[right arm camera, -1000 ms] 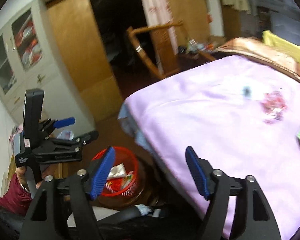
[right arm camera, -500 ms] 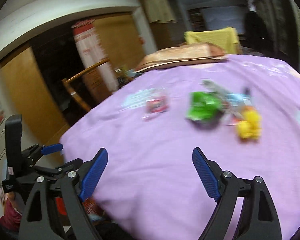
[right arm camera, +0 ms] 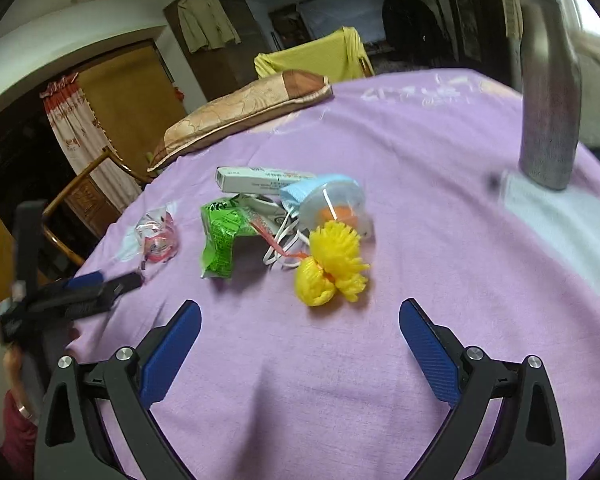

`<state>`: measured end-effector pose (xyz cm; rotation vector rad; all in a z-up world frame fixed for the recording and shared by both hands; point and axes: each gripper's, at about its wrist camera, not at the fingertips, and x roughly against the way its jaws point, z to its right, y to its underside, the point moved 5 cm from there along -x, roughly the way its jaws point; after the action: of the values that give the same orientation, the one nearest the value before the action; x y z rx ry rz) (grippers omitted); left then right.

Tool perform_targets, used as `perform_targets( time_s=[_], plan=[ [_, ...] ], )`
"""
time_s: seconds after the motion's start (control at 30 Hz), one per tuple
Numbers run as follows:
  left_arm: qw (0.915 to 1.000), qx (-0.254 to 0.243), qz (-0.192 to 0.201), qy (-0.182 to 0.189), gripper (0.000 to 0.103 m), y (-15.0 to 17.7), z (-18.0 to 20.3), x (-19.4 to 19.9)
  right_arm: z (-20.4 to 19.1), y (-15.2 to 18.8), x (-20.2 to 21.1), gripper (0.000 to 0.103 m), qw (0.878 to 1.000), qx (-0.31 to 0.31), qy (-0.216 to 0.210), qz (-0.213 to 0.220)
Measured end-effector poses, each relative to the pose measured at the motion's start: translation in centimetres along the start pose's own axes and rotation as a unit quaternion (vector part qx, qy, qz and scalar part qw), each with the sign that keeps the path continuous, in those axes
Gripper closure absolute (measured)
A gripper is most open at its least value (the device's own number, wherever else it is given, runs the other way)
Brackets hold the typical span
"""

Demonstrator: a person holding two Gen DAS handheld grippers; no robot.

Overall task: Collect trash
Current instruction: 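Return both tools to the table over the remaining trash, then grasp the red snack wrapper with the left tool while the right tool grasps the yellow mesh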

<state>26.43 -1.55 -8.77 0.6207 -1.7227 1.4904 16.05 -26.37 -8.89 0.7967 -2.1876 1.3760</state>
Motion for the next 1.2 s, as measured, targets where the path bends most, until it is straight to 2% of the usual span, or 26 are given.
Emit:
perform_targets(
  time_s=[0.1,0.23,0.33,0.43,0.47,0.57,0.67,0.9,1.07,1.2],
  plan=[
    [0.9999,0.011,0.0,0.005,0.006,-2.2,0.0,-1.5,-0.1,0.1,-0.1,0.005,1.0,0.002,0.006,0.0],
    [0.9998,0.02,-0.001,-0.008,0.006,-4.5,0.1,-4.0,-0.6,0.2,-0.3,0.005,1.0,0.013,0.001,-0.003],
    [0.9993,0.034,-0.013,-0.01,0.006,-4.8,-0.4,-5.7,0.0,0.3,-0.5,0.005,1.0,-0.003,-0.005,-0.011],
    [0.9975,0.038,-0.05,-0.031,0.005,-4.0,-1.4,-7.7,0.9,0.2,-0.7,0.005,0.999,-0.032,-0.018,-0.02],
    [0.9975,0.051,-0.039,-0.027,0.005,-4.0,-1.8,-7.6,1.2,0.2,-0.9,0.005,0.999,-0.042,-0.023,-0.024],
    [0.9976,0.05,-0.025,-0.041,0.005,-3.9,-1.6,-7.4,1.7,0.2,-1.3,0.005,0.997,-0.063,-0.028,-0.033],
    [0.9975,0.052,-0.024,-0.041,0.005,-3.9,-1.6,-7.3,1.8,0.2,-1.5,0.005,0.997,-0.067,-0.024,-0.036],
    [0.9975,0.052,-0.023,-0.042,0.005,-4.0,-1.6,-7.4,1.3,0.5,-1.7,0.005,0.998,-0.051,-0.006,-0.044],
    [0.9975,0.052,-0.022,-0.042,0.005,-3.9,-1.6,-7.3,1.1,0.5,-2.8,0.005,0.996,-0.044,-0.009,-0.078],
    [0.9975,0.052,-0.022,-0.042,0.005,-3.9,-1.6,-7.3,1.1,-0.4,-3.9,0.005,0.996,-0.025,0.016,-0.085]
  ],
)
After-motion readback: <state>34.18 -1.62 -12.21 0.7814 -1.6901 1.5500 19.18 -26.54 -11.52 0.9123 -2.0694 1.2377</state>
